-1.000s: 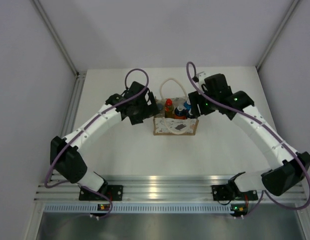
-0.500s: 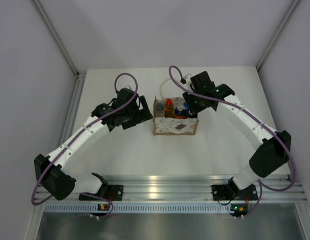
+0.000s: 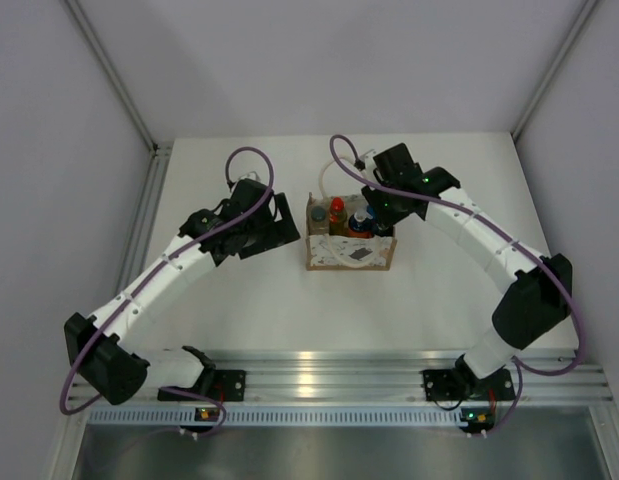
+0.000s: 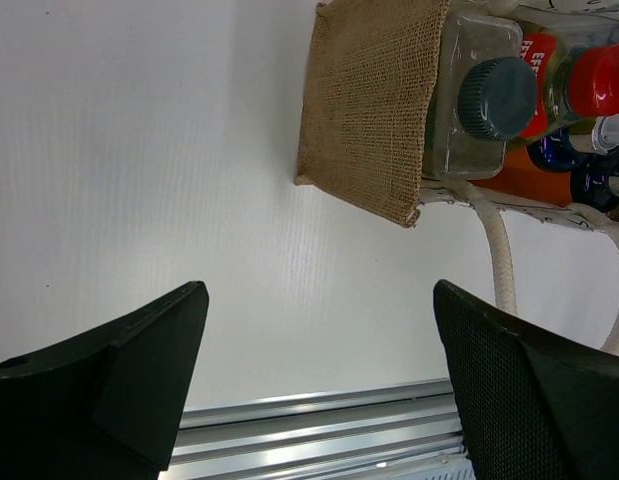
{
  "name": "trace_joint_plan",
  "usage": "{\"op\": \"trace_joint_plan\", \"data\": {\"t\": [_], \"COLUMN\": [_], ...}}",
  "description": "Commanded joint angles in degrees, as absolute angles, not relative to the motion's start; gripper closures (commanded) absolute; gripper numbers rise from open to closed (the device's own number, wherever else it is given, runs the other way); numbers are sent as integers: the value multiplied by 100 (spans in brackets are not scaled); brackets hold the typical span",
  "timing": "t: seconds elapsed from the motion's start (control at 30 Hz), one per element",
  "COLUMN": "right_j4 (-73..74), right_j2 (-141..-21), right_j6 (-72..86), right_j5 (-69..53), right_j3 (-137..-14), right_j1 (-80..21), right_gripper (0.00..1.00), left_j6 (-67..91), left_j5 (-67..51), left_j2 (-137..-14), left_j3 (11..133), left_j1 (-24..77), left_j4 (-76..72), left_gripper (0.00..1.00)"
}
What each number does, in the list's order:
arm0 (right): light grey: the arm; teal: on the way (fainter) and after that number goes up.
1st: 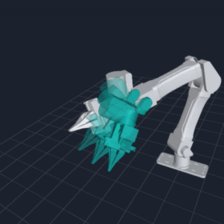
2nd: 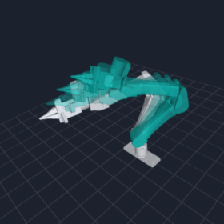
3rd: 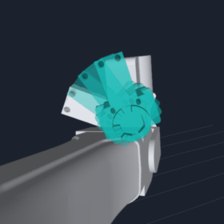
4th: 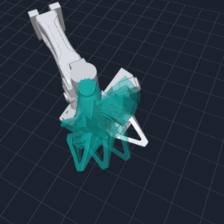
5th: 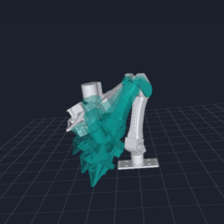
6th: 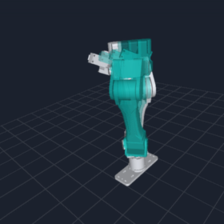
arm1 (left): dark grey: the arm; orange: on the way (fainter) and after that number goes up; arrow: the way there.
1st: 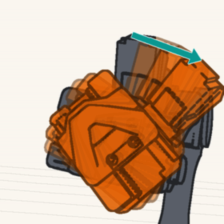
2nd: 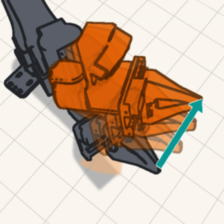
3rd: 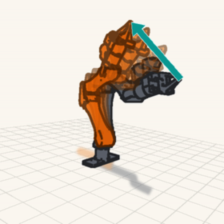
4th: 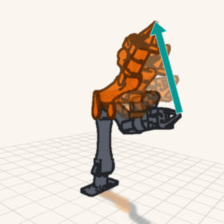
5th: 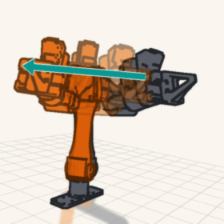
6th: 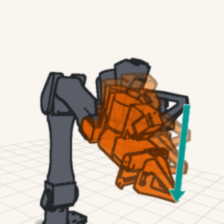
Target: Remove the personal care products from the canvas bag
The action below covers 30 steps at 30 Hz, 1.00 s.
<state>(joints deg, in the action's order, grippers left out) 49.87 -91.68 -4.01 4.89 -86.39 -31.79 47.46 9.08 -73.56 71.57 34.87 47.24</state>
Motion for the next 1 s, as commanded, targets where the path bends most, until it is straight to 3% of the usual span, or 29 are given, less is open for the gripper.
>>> {"op": "trace_joint_plan", "data": {"t": [0.0,0.1,0.63,0.97], "right_j4": [4764,4764,4808,4808], "right_j2": [-9141,-9141,-9026,-8912], "right_j6": [-466,-448,-334,-334], "right_j5": [571,615,677,633], "right_j3": [-8719,-8710,-8605,-8490], "right_j1": [-3278,-3278,-3278,-3287], "right_gripper": [75,79,71,75], "left_j6": [4614,4588,4570,4570], "left_j5": [1090,1090,1143,1169], "left_j2": [-7172,-7172,-7093,-7040], "left_j3": [7172,7172,7163,7163], "left_j1": [3498,3498,3498,3498], "left_j4": [4764,4790,4878,4913], "left_gripper": [2,1,2,2]}}
